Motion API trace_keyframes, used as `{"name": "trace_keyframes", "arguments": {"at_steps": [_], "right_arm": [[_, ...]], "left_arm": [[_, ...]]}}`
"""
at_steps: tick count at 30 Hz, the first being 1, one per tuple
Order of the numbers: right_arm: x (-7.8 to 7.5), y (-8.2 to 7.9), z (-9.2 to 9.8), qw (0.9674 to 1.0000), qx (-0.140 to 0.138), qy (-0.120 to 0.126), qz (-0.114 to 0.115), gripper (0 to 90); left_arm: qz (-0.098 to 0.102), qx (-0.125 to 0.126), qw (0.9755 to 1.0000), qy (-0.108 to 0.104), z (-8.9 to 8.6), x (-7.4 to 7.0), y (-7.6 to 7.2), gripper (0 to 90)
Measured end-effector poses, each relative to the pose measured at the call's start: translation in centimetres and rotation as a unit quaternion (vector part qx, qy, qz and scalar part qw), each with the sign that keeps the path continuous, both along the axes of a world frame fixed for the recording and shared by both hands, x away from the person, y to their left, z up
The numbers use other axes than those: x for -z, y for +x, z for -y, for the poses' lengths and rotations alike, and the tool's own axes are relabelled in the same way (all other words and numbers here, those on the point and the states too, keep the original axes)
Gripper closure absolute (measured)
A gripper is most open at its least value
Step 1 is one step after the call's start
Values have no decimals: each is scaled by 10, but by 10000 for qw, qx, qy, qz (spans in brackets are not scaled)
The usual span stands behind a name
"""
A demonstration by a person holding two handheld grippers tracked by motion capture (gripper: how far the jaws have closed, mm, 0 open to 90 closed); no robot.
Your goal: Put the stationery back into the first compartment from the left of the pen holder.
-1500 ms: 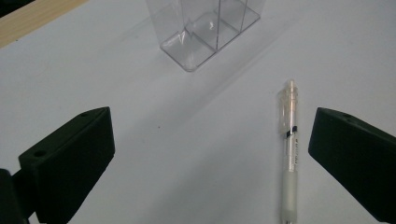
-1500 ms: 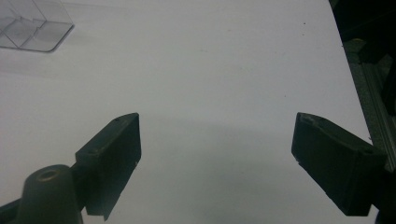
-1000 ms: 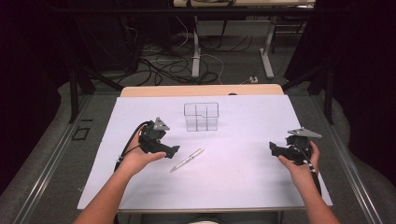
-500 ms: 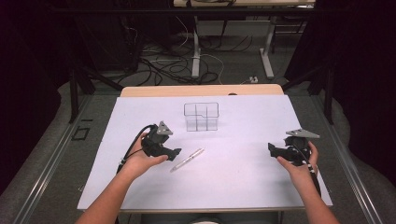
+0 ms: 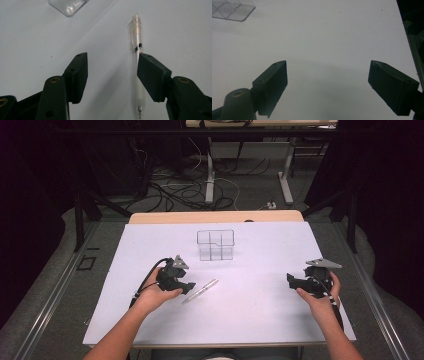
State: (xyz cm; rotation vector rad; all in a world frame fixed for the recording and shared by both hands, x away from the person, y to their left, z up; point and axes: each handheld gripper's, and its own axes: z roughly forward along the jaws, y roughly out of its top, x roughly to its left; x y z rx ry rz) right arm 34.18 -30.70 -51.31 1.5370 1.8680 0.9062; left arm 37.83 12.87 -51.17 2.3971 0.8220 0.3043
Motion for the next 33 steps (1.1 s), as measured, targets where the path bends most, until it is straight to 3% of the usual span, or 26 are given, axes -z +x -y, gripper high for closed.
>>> {"name": "trace_keyframes", "arguments": {"at_steps": [7,20,33], "right_arm": [[0,0,0,10000,-8,-8,-8,155],[1,0,-1,10000,-50,-21,-28,153],[3,1,-2,9999,-81,-32,-68,149]], "left_arm": [[-93,61,9999,82,5,4,-1,438],[-379,91,9991,181,12,5,-4,546],[-755,166,9962,402,20,12,-5,641]]}}
